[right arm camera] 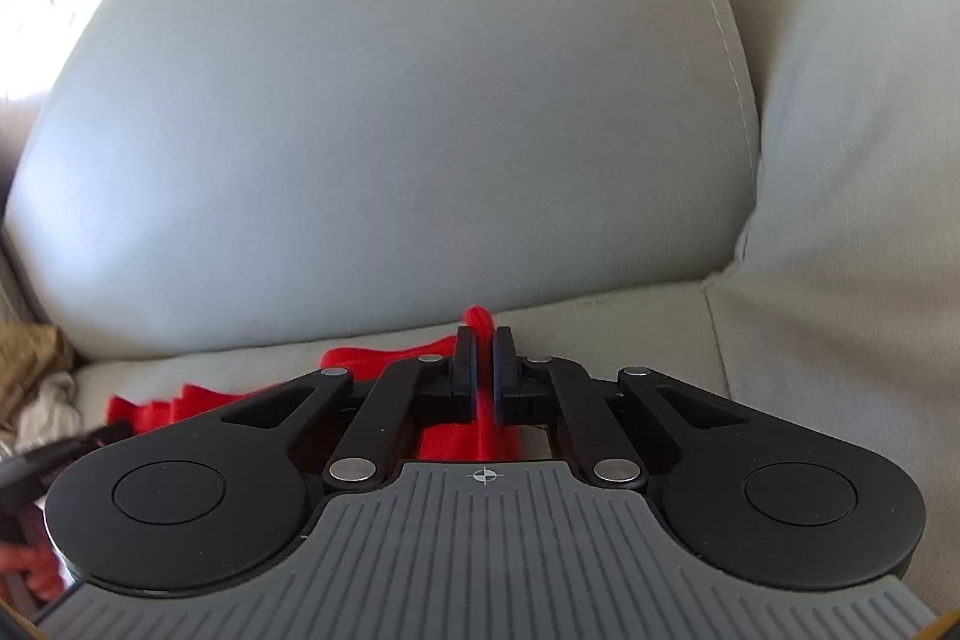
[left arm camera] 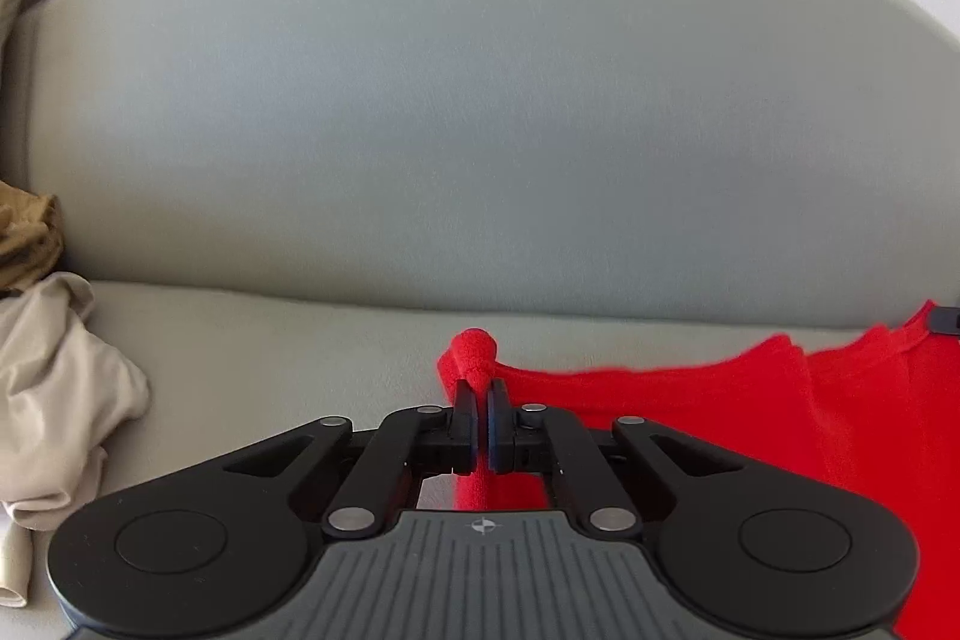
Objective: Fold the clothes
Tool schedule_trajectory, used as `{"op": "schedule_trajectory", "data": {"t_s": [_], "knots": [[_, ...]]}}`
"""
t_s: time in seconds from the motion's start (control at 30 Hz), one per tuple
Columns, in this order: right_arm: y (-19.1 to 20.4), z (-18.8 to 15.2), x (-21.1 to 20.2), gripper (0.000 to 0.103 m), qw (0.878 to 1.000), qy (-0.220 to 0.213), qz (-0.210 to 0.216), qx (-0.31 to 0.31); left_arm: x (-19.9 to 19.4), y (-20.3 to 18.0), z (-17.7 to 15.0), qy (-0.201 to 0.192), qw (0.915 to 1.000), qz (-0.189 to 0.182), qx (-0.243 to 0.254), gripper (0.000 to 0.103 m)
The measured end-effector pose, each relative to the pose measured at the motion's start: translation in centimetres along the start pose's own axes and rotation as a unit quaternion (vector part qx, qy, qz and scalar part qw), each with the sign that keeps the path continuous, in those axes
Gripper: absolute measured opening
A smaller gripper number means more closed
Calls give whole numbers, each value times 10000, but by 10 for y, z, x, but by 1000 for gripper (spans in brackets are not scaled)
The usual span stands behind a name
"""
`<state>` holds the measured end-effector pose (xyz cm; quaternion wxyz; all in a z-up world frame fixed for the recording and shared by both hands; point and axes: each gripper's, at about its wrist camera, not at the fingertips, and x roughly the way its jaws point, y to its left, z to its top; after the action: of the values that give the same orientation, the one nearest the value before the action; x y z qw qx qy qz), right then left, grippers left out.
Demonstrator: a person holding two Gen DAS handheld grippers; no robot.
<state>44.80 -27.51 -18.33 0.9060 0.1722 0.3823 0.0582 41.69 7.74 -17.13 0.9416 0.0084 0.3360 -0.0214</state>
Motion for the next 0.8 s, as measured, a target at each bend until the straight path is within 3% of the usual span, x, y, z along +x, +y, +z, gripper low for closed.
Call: {"op": "schedule_trajectory", "data": {"t_s": [0.07, 0.13, 0.2, 0.27, 0.37, 0.4, 0.43, 0.47, 0.53, 0.67, 0.73, 0.8], "knots": [[4, -3, -12, 4, 9985, -507, -198, -116, -7, -1, -2, -278, 9993, 195, 148, 2], [3, -5, -18, 4, 9948, -905, -470, -55, -3, -4, -5, -310, 9985, 364, 253, 3], [1, -8, -12, 4, 9926, -964, -734, 23, 8, -5, -10, -165, 9980, 529, 308, 4], [2, -13, 1, 4, 9925, -752, -962, -41, 16, -10, -15, -79, 9965, 712, 431, 10], [10, -18, 14, 7, 9904, -463, -1252, -359, 12, -15, -11, -37, 9924, 1103, 540, 37], [14, -16, 12, 11, 9892, -392, -1341, -448, 2, -10, -8, -55, 9918, 1191, 460, 53], [18, -13, 6, 25, 9889, -326, -1382, -437, -7, -5, -5, -77, 9911, 1275, 373, 60], [20, -10, -5, 41, 9895, -355, -1360, -352, -17, 0, -2, -98, 9903, 1359, 286, 61], [23, -7, -40, 52, 9915, -639, -1129, -118, -45, 14, 3, -104, 9906, 1360, -49, 62], [28, -3, -136, 60, 9932, -934, -625, 295, -125, 27, 5, -21, 9933, 1125, -276, 62], [29, -7, -195, 62, 9939, -984, -351, 364, -176, 29, 2, -75, 9953, 906, -337, 68], [36, -19, -253, 71, 9942, -1027, -161, 291, -230, 26, -8, -106, 9973, 646, -346, 72]]}}
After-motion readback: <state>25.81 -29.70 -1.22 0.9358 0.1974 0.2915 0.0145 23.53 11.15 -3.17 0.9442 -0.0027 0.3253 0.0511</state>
